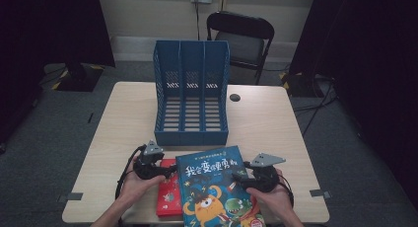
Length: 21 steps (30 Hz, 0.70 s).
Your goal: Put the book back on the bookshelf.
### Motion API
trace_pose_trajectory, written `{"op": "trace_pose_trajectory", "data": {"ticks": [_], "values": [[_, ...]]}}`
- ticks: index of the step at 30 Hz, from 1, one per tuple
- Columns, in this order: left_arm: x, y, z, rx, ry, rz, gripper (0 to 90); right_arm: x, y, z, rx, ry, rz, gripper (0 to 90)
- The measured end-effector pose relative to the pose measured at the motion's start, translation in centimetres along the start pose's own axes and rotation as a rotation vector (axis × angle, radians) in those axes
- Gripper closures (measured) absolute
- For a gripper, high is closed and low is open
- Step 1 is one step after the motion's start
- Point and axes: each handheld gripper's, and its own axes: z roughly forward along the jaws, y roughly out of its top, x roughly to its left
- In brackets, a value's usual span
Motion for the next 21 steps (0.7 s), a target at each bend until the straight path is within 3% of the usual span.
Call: {"op": "trace_pose_trajectory", "data": {"ticks": [2, 3, 4, 6, 7, 9, 11, 13, 16, 21], "values": [[0.0, 0.0, -0.1, 0.001, 0.003, -0.002, 29.7, 0.0, 0.0, 0.0, -0.002, 0.0, 0.0, 35.4], [0.0, -0.2, -0.4, -0.003, -0.003, -0.008, 30.2, 0.1, -0.1, 0.0, -0.018, -0.005, -0.025, 35.7], [0.0, -0.3, -1.0, -0.011, -0.044, -0.021, 30.8, 0.2, -0.2, 0.0, -0.022, -0.008, -0.032, 35.8], [-0.3, -0.4, -1.4, -0.021, -0.054, -0.016, 33.1, 0.2, -0.2, 0.0, -0.024, -0.008, -0.033, 35.8], [-0.7, -0.6, -2.1, -0.051, -0.072, -0.003, 33.4, 0.1, -0.2, 0.0, -0.026, -0.004, -0.032, 35.7], [-0.9, -0.7, -2.3, -0.053, -0.09, 0.0, 35.1, 0.1, -0.3, 0.0, -0.028, -0.004, -0.029, 35.7], [-1.5, -0.9, -1.8, -0.025, -0.163, -0.024, 36.6, 0.0, -0.4, 0.0, -0.031, 0.002, -0.013, 35.5], [-2.0, -0.9, -1.3, -0.016, -0.165, -0.007, 37.7, 0.0, -0.2, -0.1, -0.015, 0.007, -0.005, 35.2], [-2.3, -0.6, -1.1, -0.012, -0.183, -0.023, 37.5, -0.1, 0.0, -0.3, 0.024, 0.023, 0.029, 33.7], [-2.8, -0.3, -0.4, -0.025, -0.185, -0.009, 38.3, -0.2, -0.1, -0.3, 0.027, 0.031, 0.044, 32.9]]}}
